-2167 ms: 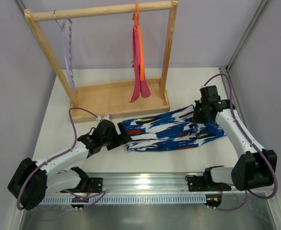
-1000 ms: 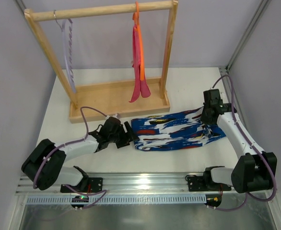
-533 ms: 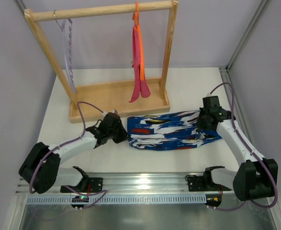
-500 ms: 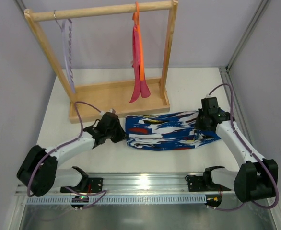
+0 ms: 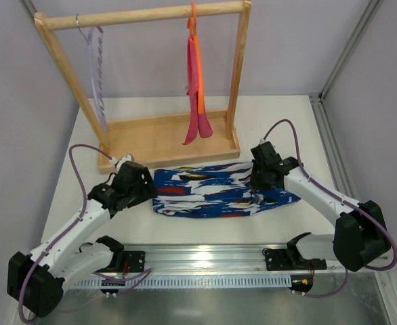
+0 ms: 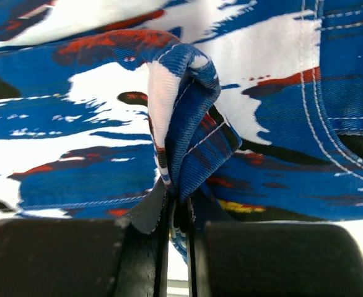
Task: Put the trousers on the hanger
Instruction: Fold the trousers
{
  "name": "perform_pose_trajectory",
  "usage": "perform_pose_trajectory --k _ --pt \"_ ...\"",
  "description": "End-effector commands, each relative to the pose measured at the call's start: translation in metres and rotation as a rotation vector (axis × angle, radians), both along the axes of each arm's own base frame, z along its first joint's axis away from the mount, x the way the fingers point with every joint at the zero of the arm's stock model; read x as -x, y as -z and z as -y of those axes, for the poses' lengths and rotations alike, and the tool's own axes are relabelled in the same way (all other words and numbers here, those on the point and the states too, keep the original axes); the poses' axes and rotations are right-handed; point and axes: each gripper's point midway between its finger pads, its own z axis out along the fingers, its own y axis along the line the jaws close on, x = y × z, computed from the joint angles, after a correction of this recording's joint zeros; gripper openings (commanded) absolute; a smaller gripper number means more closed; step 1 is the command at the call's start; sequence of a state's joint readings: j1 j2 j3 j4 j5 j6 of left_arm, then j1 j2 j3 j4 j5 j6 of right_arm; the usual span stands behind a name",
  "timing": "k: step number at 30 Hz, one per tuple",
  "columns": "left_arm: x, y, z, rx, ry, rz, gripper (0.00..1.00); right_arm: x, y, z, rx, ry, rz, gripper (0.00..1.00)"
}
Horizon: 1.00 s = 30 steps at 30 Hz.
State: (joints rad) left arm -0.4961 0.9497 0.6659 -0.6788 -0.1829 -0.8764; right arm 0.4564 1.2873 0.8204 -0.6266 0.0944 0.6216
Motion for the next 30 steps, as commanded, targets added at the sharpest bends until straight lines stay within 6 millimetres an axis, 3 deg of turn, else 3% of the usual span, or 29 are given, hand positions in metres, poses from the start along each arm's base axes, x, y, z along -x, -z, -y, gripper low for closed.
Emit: perform_pose_trajectory --k 1,8,14,26,30 --pt "-0.011 -0.032 -0.003 -0.005 0.018 0.110 0.74 -0.019 -0.046 -0.011 0.002 -0.013 0.092 0.04" --pt "-0.016 -0.035 0.003 0.014 0.033 0.119 0.79 -0.015 -0.118 0.004 0.059 -0.014 0.162 0.04" --pt "-0.018 -0.033 0.020 0.084 0.079 0.122 0.81 -0.017 -0.155 0.023 0.109 -0.019 0.225 0.04" --pt "-0.019 -0.034 0.043 0.173 0.164 0.125 0.82 -0.022 -0.163 0.084 0.146 0.091 0.270 0.04" --pt "-0.020 -0.028 0.056 0.222 0.191 0.105 0.83 -0.026 -0.155 0.100 0.184 0.113 0.265 0.07"
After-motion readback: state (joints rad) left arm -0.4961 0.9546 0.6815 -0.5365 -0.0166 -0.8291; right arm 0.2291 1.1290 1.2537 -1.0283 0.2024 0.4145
